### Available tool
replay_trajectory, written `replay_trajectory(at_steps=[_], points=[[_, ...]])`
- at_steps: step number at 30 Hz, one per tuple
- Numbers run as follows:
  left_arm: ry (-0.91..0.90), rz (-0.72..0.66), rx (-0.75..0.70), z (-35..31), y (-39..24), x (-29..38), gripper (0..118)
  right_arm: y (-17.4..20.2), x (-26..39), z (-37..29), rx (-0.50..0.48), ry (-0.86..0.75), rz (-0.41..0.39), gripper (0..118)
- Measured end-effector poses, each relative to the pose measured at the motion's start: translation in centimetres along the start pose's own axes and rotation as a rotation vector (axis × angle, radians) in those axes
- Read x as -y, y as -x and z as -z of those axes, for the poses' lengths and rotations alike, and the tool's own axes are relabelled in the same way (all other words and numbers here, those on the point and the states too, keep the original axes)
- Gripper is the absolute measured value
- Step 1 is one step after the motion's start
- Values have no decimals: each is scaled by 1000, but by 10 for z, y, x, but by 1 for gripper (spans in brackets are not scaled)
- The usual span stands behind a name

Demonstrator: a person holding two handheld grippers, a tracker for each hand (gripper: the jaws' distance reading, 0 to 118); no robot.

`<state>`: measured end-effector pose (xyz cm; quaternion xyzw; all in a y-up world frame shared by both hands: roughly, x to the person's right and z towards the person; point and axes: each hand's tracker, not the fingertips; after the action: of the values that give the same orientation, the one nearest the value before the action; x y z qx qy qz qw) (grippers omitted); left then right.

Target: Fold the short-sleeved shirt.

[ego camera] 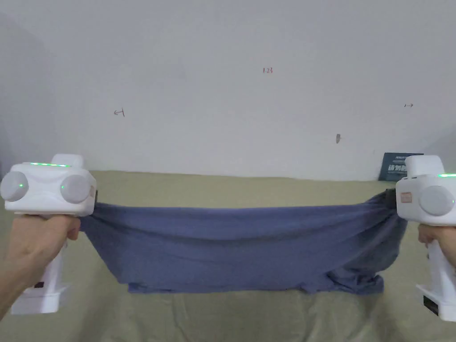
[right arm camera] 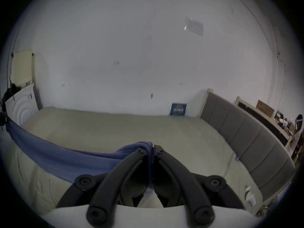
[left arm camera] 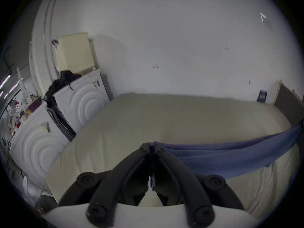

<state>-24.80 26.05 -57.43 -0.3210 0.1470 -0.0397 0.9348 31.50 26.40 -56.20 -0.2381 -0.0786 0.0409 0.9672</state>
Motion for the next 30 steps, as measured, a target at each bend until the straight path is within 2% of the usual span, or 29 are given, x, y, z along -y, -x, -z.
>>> replay_trajectory(at_steps=[3, 7, 15, 21, 25, 30], points=[[38, 0, 15, 23, 11, 46, 4, 2, 52, -4, -36, 87, -1, 6], [96, -6, 50, 12, 30, 97, 4, -6, 99, -23, -46, 137, 31, 6], [86, -4, 117, -78, 73, 165, 4, -26, 149, -136, -80, 129, 19, 6], [133, -14, 180, -130, 97, 245, 4, -36, 226, -210, -138, 164, 23, 6], [203, -9, 172, -139, 91, 303, 4, -34, 279, -219, -148, 243, 28, 6], [227, -66, 177, -115, 99, 333, 4, -39, 310, -198, -130, 293, 62, 6]])
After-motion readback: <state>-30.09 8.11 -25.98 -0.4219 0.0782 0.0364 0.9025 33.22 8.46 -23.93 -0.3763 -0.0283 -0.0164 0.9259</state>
